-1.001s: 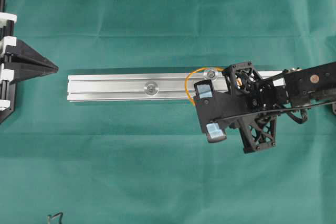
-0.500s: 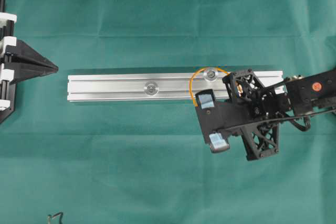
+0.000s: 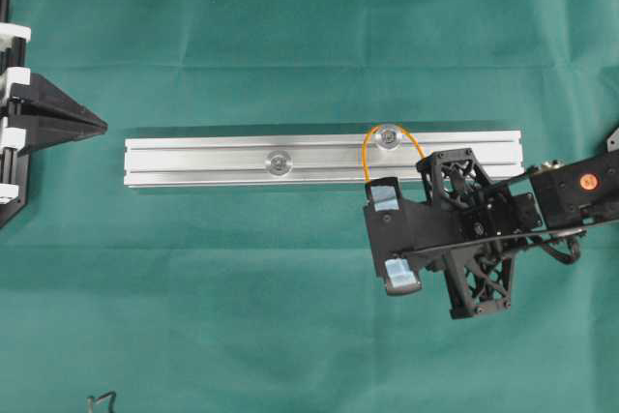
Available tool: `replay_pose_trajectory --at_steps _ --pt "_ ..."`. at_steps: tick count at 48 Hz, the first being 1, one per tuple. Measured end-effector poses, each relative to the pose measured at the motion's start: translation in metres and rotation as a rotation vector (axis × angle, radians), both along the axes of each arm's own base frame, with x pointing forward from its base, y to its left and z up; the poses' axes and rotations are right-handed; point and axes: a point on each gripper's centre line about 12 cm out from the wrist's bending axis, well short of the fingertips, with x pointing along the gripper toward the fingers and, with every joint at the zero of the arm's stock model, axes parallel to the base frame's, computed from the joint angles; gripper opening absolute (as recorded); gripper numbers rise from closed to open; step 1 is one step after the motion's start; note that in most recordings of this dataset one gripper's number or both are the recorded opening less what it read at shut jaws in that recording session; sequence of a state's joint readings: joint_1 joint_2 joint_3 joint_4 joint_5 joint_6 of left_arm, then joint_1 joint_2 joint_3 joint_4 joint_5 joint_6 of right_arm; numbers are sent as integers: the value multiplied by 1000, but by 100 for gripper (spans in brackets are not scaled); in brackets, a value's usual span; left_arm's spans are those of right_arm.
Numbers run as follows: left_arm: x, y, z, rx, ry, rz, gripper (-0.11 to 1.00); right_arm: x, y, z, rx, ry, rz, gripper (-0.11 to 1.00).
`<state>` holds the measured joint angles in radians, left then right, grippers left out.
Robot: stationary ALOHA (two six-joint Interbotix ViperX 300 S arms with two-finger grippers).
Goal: Hook the rubber onto the shaft.
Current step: 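Move the held band over the right metal pulley on the bar, then rotate the right gripper and drape the band over the right pulley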
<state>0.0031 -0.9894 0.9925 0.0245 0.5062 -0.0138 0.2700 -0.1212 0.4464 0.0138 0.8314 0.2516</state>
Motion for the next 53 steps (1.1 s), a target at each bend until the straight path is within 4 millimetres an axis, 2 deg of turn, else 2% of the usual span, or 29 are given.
replay_pose_trajectory --at_steps 15,25,42,53 --pt "0 0 1 0 -2 0 2 1 3 -2 20 4 -19 7" --pt "0 0 1 1 -2 1 2 7 5 -5 67 0 -119 7" --pt "0 0 1 1 -3 -1 2 32 10 -9 167 -10 -339 7" --pt "-1 0 1 1 -6 1 2 51 6 -9 213 -25 -452 7"
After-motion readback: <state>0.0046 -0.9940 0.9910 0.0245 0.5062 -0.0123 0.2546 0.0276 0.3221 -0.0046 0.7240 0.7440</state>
